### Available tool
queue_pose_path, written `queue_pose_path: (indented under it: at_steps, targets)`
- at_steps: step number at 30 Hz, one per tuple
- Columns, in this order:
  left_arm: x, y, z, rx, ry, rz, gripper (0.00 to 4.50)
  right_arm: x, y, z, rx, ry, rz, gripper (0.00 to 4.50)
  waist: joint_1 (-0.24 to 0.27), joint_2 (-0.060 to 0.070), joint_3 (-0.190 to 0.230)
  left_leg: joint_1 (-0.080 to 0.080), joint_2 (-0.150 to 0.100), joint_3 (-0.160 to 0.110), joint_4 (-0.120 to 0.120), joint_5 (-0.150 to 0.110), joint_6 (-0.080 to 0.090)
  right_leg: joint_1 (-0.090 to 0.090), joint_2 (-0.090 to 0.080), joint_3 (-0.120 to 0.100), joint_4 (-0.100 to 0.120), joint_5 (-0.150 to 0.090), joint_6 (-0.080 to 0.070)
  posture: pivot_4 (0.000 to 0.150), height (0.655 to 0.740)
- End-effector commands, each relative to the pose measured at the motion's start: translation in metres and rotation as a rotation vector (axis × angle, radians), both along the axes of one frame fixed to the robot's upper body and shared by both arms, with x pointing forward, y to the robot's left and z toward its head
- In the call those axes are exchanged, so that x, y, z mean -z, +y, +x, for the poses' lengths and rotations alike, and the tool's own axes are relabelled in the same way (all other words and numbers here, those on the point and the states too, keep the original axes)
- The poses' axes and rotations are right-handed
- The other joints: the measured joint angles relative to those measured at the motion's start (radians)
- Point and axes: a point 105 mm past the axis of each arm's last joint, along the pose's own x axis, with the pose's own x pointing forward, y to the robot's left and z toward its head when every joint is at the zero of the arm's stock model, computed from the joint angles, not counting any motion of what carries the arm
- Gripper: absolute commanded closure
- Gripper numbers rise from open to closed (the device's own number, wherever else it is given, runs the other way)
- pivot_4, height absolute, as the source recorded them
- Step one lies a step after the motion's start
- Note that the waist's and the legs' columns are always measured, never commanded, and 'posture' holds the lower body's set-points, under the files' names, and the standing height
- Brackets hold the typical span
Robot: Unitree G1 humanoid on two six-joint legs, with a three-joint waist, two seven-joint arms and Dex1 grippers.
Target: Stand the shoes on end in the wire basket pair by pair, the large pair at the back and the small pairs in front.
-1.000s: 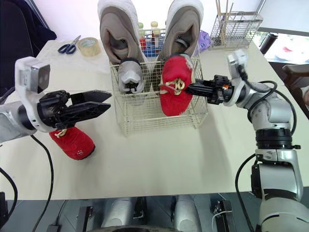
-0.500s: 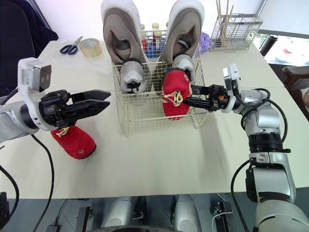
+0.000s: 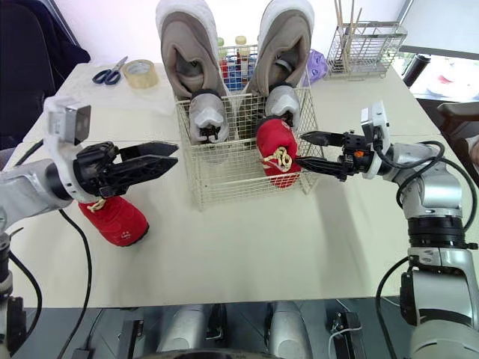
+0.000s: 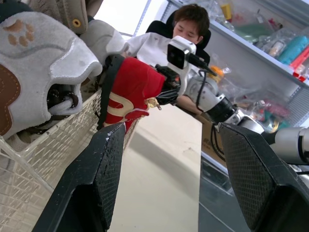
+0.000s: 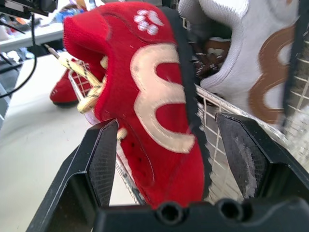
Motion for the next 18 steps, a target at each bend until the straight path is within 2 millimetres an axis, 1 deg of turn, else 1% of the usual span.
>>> queue_pose_path:
  at_steps: [1,5,7,8,11,12,13,15,16,17,18]
  targets:
    - [-0.008,0.000,0.000,0.003,-0.048,-0.023,1.33,-0.007,-0.007,-0.008,0.041,0.002,-0.011,1.02,-0.001,0.000,0.000,0.000,0.000,0.000,0.000,0.000,0.000,0.000,0.000,0.000,0.000,0.000,0.000,0.150,0.7400]
    - [-0.005,-0.002,0.001,0.004,-0.047,-0.028,1.33,0.006,-0.012,-0.011,0.070,0.051,-0.046,1.02,0.000,0.000,0.000,0.000,0.000,0.000,0.000,0.000,0.000,0.000,0.000,0.000,0.000,0.000,0.000,0.150,0.7400]
    - [-0.005,-0.002,0.002,0.004,-0.047,-0.028,1.33,0.007,-0.016,-0.011,0.089,0.060,-0.048,1.02,0.000,0.000,0.000,0.000,0.000,0.000,0.000,0.000,0.000,0.000,0.000,0.000,0.000,0.000,0.000,0.150,0.7400]
    - [-0.005,-0.002,0.002,0.004,-0.047,-0.029,1.33,0.006,-0.018,-0.011,0.100,0.056,-0.050,1.02,0.000,0.000,0.000,0.000,0.000,0.000,0.000,0.000,0.000,0.000,0.000,0.000,0.000,0.000,0.000,0.150,0.7400]
    - [-0.004,-0.001,0.003,-0.002,-0.046,-0.025,1.33,-0.010,-0.017,-0.009,0.116,0.013,-0.022,1.02,0.001,0.000,0.000,0.000,0.000,0.000,0.000,0.000,0.000,0.001,0.000,0.000,0.000,0.000,0.000,0.150,0.7400]
    - [-0.004,0.000,0.003,-0.002,-0.046,-0.025,1.33,-0.014,-0.013,-0.010,0.114,0.009,-0.019,1.02,0.001,0.000,0.000,0.000,0.000,0.000,0.000,0.000,0.000,0.001,0.000,0.000,0.000,0.000,0.000,0.150,0.7400]
    - [-0.004,0.000,0.003,-0.004,-0.046,-0.024,1.33,-0.022,-0.004,-0.013,0.087,-0.015,-0.022,1.02,0.000,0.000,0.000,0.000,0.000,0.000,0.000,0.000,0.000,0.001,0.000,0.000,0.000,0.000,0.000,0.150,0.7400]
    - [-0.004,0.001,0.003,-0.008,-0.048,-0.020,1.33,-0.035,0.019,-0.024,0.025,-0.059,-0.034,1.02,-0.002,0.000,0.000,0.000,0.000,0.000,0.000,0.000,0.000,0.000,0.000,0.000,0.000,0.000,0.000,0.150,0.7400]
    - [-0.005,0.002,0.003,-0.009,-0.049,-0.019,1.33,-0.040,0.027,-0.028,0.006,-0.073,-0.035,1.02,-0.002,0.000,0.000,0.000,0.000,0.000,0.000,0.000,0.000,-0.001,0.000,0.000,0.001,0.000,0.000,0.150,0.7400]
    - [-0.005,0.002,0.003,-0.014,-0.051,-0.016,1.33,-0.047,0.041,-0.037,-0.031,-0.093,-0.019,1.02,-0.004,0.000,0.000,-0.001,0.000,0.000,-0.001,0.000,0.000,-0.002,0.000,0.000,0.001,0.000,0.000,0.150,0.7400]
    - [-0.005,0.003,0.003,-0.017,-0.052,-0.015,1.33,-0.051,0.050,-0.043,-0.054,-0.104,-0.008,1.02,-0.006,0.000,0.000,-0.001,0.001,0.000,-0.001,0.000,0.000,-0.003,0.000,0.000,0.001,0.000,0.000,0.150,0.7400]
